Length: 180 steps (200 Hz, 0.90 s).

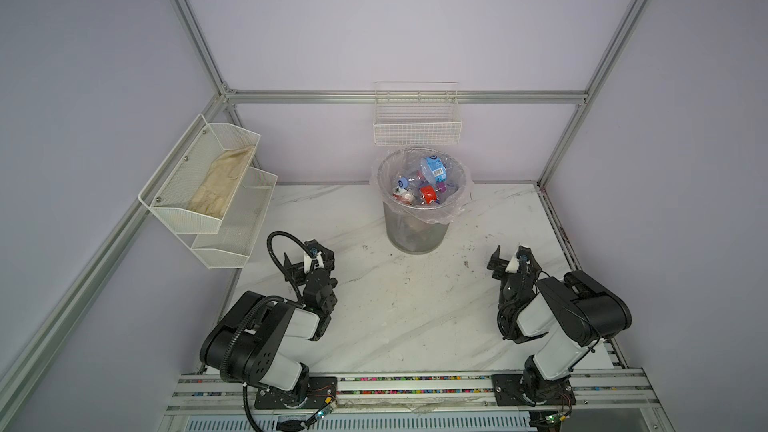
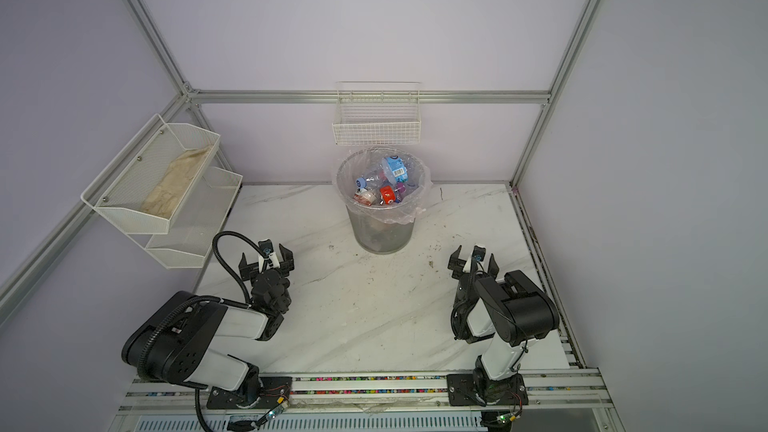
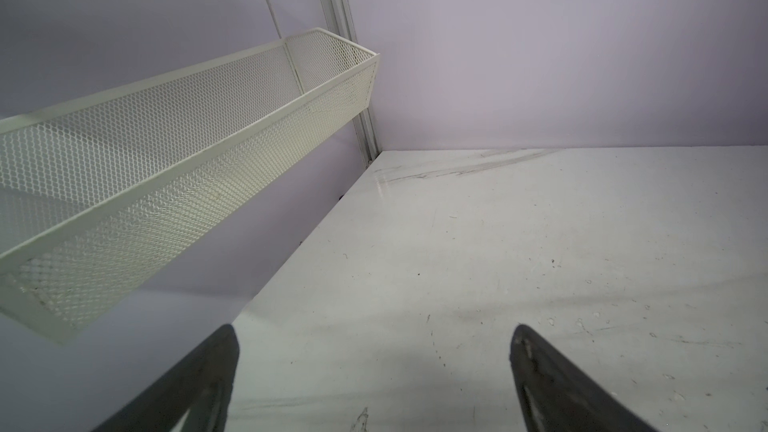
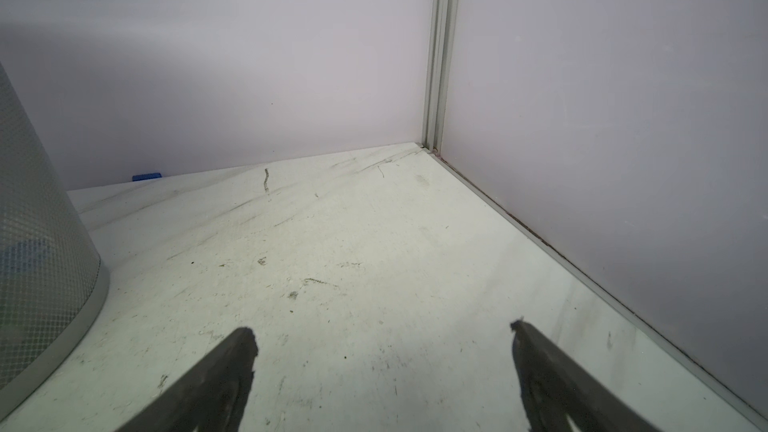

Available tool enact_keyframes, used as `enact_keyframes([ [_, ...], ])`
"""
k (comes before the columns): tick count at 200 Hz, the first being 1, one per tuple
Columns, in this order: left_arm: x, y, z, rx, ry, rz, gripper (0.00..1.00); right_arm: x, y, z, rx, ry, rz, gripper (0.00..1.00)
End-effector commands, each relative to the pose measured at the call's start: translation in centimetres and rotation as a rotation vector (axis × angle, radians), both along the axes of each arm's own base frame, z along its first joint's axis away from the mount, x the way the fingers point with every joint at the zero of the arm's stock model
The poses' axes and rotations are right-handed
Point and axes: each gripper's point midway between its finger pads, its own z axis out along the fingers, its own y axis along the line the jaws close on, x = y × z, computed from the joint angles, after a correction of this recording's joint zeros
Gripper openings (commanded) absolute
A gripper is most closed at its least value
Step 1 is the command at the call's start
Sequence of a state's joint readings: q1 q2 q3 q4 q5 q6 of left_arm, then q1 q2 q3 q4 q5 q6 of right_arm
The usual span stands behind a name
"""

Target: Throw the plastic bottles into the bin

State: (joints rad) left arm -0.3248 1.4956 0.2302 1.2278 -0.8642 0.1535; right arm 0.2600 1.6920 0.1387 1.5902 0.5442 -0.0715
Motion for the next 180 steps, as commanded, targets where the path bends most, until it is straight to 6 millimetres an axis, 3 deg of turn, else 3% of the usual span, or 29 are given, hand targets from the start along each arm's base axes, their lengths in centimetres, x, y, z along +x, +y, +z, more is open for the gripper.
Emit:
enact_keyframes([
  [1,0.4,0.4,1.1,-0.026,-0.068,-0.009,1.0,0.1,0.1,6.0,0.074,-0.272,0.016,0.97],
  [63,0.3,1.3,0.5,-0.053,-0.093,-0.01,1.0,1.3,0.9,4.9,0.052,-0.238,0.072,0.97],
  [108,-0.4,0.4,0.3,-0.045,-0.114,-0.072,1.0,1.9,1.8,4.3,0.021,-0.216,0.123,0.97],
  [131,-0.4,0.2,0.3,-0.043,-0.111,-0.082,1.0,2.7,5.2,3.6,-0.111,-0.175,0.284,0.98],
  [180,0.3,-1.3,0.0,-0.002,-0.08,-0.155,1.0,2.8,5.2,3.6,-0.1,-0.176,0.278,0.98],
])
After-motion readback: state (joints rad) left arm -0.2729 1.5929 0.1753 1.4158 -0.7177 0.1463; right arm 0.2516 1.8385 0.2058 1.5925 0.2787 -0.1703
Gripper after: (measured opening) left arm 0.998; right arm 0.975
